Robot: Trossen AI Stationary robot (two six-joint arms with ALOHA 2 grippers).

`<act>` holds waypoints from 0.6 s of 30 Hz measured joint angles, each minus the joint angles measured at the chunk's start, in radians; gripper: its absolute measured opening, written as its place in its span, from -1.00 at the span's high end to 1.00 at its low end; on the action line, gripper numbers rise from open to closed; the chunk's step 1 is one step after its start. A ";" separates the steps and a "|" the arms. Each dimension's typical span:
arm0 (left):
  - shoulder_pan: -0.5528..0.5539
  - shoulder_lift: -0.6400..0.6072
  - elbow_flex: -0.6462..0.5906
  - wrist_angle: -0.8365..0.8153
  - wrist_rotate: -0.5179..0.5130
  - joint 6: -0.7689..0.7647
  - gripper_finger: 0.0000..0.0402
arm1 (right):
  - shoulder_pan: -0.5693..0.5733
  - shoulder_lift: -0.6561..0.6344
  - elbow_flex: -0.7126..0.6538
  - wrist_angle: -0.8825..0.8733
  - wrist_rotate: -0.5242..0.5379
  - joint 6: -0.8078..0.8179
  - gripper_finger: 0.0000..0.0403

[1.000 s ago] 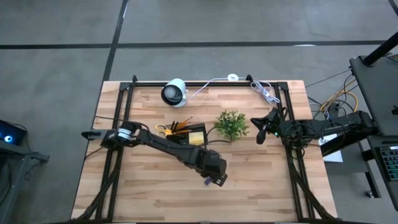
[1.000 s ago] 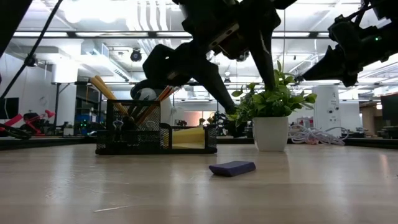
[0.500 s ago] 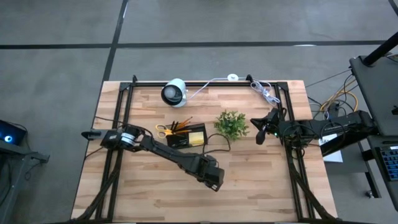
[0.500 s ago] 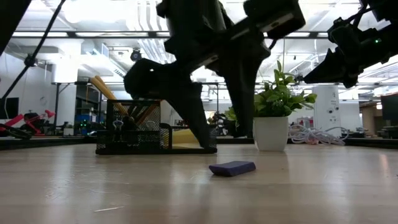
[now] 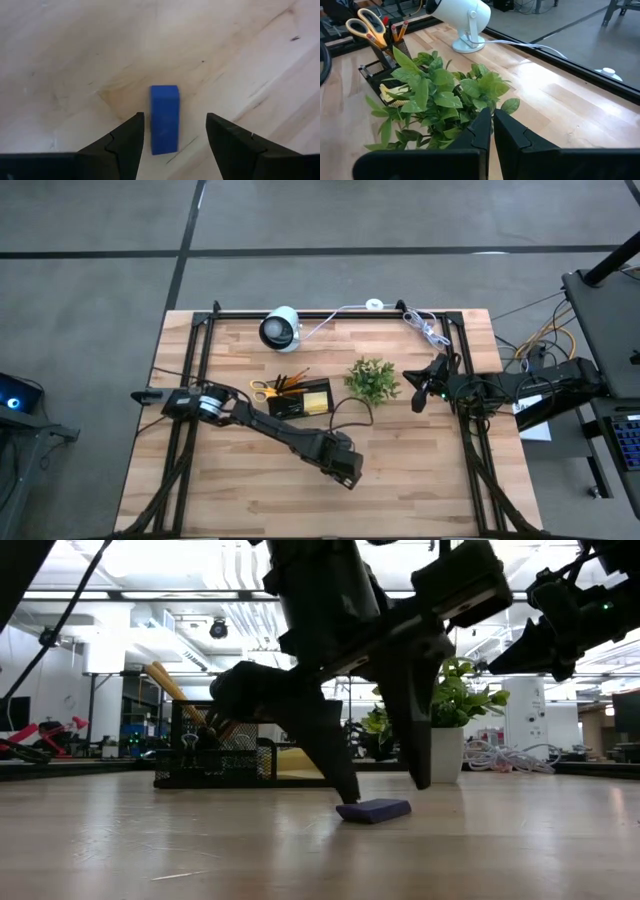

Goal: Pick and place office supplies into organizer
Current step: Put the blue eraser in the black desk organizer

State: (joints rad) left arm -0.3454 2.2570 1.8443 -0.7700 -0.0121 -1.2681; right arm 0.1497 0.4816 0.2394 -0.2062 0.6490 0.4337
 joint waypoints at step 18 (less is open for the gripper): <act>-0.003 0.045 0.008 -0.004 0.052 0.019 0.05 | 0.000 -0.001 0.000 0.001 0.000 0.000 0.94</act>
State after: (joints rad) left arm -0.3481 2.3016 1.8526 -0.7738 0.0399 -1.2491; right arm 0.1501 0.4808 0.2394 -0.2054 0.6491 0.4340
